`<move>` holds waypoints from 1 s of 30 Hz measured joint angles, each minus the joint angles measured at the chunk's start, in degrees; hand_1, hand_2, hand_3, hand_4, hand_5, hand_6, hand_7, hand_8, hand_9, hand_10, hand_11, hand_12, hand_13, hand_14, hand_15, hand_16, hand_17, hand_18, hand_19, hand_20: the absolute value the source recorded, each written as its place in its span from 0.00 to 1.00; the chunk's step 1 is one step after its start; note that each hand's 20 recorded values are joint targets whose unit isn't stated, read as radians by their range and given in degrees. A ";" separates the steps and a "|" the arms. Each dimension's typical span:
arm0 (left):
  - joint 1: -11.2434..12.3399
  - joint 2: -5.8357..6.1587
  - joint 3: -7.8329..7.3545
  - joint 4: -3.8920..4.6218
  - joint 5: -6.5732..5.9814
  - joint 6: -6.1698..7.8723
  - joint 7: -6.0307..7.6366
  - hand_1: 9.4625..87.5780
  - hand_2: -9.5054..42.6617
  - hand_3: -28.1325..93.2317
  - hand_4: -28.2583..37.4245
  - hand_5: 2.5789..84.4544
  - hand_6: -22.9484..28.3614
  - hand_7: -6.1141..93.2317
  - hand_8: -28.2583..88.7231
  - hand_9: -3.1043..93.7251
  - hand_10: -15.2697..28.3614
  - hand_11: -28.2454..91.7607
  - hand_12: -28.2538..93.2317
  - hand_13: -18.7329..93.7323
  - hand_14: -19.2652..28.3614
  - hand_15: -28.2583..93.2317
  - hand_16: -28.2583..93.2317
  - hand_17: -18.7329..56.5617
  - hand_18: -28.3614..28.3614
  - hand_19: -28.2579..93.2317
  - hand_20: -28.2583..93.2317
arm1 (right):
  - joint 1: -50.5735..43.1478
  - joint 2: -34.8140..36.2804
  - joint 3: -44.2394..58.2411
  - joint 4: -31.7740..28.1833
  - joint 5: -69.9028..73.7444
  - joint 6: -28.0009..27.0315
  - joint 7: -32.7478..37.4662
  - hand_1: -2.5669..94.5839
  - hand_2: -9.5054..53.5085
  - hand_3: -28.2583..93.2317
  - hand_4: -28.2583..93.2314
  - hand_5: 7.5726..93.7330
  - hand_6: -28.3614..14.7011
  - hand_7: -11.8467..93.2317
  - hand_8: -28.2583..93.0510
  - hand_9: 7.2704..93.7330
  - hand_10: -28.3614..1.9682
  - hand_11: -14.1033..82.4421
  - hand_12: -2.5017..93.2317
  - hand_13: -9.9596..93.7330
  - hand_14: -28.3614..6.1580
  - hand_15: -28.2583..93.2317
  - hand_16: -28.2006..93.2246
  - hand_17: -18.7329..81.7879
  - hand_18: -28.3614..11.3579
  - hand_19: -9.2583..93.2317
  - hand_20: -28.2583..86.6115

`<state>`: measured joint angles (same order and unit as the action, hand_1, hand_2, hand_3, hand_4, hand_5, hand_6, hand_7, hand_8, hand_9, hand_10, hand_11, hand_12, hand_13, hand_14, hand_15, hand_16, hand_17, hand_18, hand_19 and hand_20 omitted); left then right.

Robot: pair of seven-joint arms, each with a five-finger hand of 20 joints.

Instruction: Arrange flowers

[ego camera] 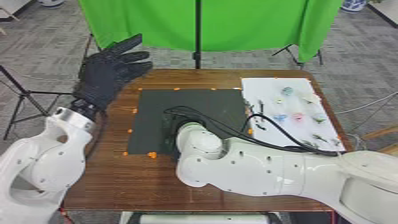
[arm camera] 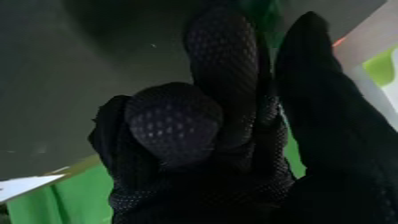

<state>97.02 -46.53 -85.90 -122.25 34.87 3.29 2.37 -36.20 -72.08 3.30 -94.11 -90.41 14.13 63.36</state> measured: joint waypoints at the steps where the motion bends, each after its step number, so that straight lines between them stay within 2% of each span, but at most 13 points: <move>1: -0.30 -0.01 -0.10 -0.07 0.00 0.00 0.06 0.14 0.34 0.86 0.00 0.38 0.62 0.16 0.18 0.35 0.80 0.44 0.32 0.37 0.98 0.62 0.16 0.14 1.00 0.72 0.20 | -0.06 0.00 0.12 -0.05 0.35 -0.27 -0.05 0.51 0.04 0.73 0.00 0.80 0.60 0.27 0.15 0.93 0.60 0.51 0.24 0.91 0.67 0.79 0.40 0.73 0.29 1.00 0.69; 10: 0.06 0.05 -0.82 -0.80 0.00 0.14 0.84 0.14 0.34 0.86 0.00 0.38 0.62 0.16 0.18 0.34 0.80 0.44 0.32 0.37 0.98 0.62 0.16 0.14 1.00 0.72 0.20 | -1.65 0.00 5.66 -0.86 7.18 -7.28 -2.04 0.46 0.07 0.71 0.00 0.75 0.57 0.25 0.14 0.89 0.55 0.53 0.24 0.87 0.63 0.81 0.39 0.70 0.27 1.00 0.69; 17: 0.23 0.10 -0.81 -1.01 0.00 0.40 1.22 0.15 0.34 0.85 0.00 0.38 0.62 0.16 0.18 0.34 0.80 0.44 0.32 0.37 0.98 0.62 0.16 0.14 1.00 0.72 0.20 | -2.29 0.00 6.74 -1.51 9.41 -8.54 -4.04 0.43 0.09 0.72 0.00 0.73 0.56 0.25 0.14 0.89 0.53 0.53 0.23 0.87 0.63 0.81 0.38 0.69 0.26 1.00 0.69; 20: 0.77 0.13 -1.19 -1.53 0.00 0.90 1.38 0.15 0.34 0.85 0.00 0.38 0.62 0.16 0.18 0.34 0.81 0.44 0.32 0.37 0.98 0.62 0.16 0.14 1.00 0.72 0.20 | -2.31 0.00 6.08 -1.94 8.48 -8.32 -4.48 0.40 0.10 0.74 0.00 0.73 0.55 0.25 0.14 0.89 0.52 0.54 0.23 0.87 0.62 0.81 0.38 0.69 0.26 1.00 0.69; 23: 2.85 0.33 -3.22 -2.99 -0.06 1.93 2.04 0.15 0.34 0.86 0.00 0.38 0.62 0.16 0.18 0.34 0.80 0.44 0.32 0.37 0.98 0.62 0.16 0.14 1.00 0.72 0.20 | -2.11 0.08 4.47 -2.45 7.32 -6.03 -5.05 0.39 0.11 0.75 0.00 0.74 0.53 0.25 0.14 0.89 0.52 0.55 0.23 0.87 0.62 0.81 0.38 0.70 0.25 1.00 0.70; 25: 5.73 0.95 -5.69 -4.83 -0.18 3.64 4.17 0.15 0.34 0.86 0.00 0.38 0.62 0.16 0.18 0.34 0.80 0.44 0.32 0.37 0.98 0.62 0.16 0.14 1.00 0.72 0.20 | -1.06 0.27 1.90 -2.79 7.04 -3.87 -6.18 0.38 0.11 0.75 0.00 0.75 0.53 0.24 0.14 0.90 0.51 0.55 0.23 0.87 0.61 0.82 0.38 0.70 0.24 1.00 0.70; 27: 9.54 1.81 -8.77 -7.00 -0.23 5.82 7.41 0.15 0.34 0.86 0.00 0.38 0.62 0.16 0.18 0.34 0.80 0.44 0.32 0.37 0.98 0.62 0.16 0.14 1.00 0.72 0.20 | 0.54 0.47 -0.23 -3.13 6.99 -3.64 -7.55 0.38 0.11 0.75 0.00 0.75 0.53 0.24 0.14 0.89 0.51 0.55 0.23 0.87 0.61 0.82 0.38 0.70 0.24 1.00 0.70; 28: 11.33 2.15 -10.16 -7.80 -0.23 6.52 8.68 0.15 0.34 0.86 0.00 0.38 0.62 0.16 0.18 0.34 0.80 0.44 0.32 0.37 0.97 0.62 0.16 0.14 1.00 0.72 0.20 | 1.04 0.55 -0.44 -3.31 7.03 -4.17 -7.91 0.38 0.12 0.75 0.00 0.75 0.53 0.24 0.14 0.89 0.51 0.55 0.23 0.87 0.61 0.81 0.38 0.70 0.24 1.00 0.70; 29: 12.85 2.36 -11.26 -8.30 -0.24 6.83 9.39 0.15 0.34 0.86 0.00 0.38 0.62 0.16 0.18 0.34 0.80 0.44 0.32 0.37 0.97 0.62 0.16 0.14 1.00 0.72 0.20 | 1.35 0.65 -0.18 -3.51 7.04 -5.25 -8.12 0.37 0.12 0.75 0.00 0.75 0.52 0.24 0.14 0.89 0.50 0.55 0.23 0.88 0.61 0.81 0.38 0.70 0.23 1.00 0.70; 30: 14.04 2.46 -12.02 -8.54 -0.24 6.89 9.51 0.15 0.34 0.86 0.00 0.38 0.62 0.16 0.18 0.34 0.80 0.44 0.32 0.37 0.97 0.62 0.16 0.14 1.00 0.72 0.20 | 1.44 0.77 0.51 -3.74 7.04 -6.82 -8.20 0.37 0.12 0.75 0.00 0.75 0.52 0.24 0.14 0.89 0.50 0.55 0.23 0.87 0.61 0.81 0.38 0.70 0.23 1.00 0.70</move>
<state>111.06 -44.06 -97.92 -130.79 34.63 10.18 11.88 -34.76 -71.31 3.81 -97.85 -83.37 7.31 55.16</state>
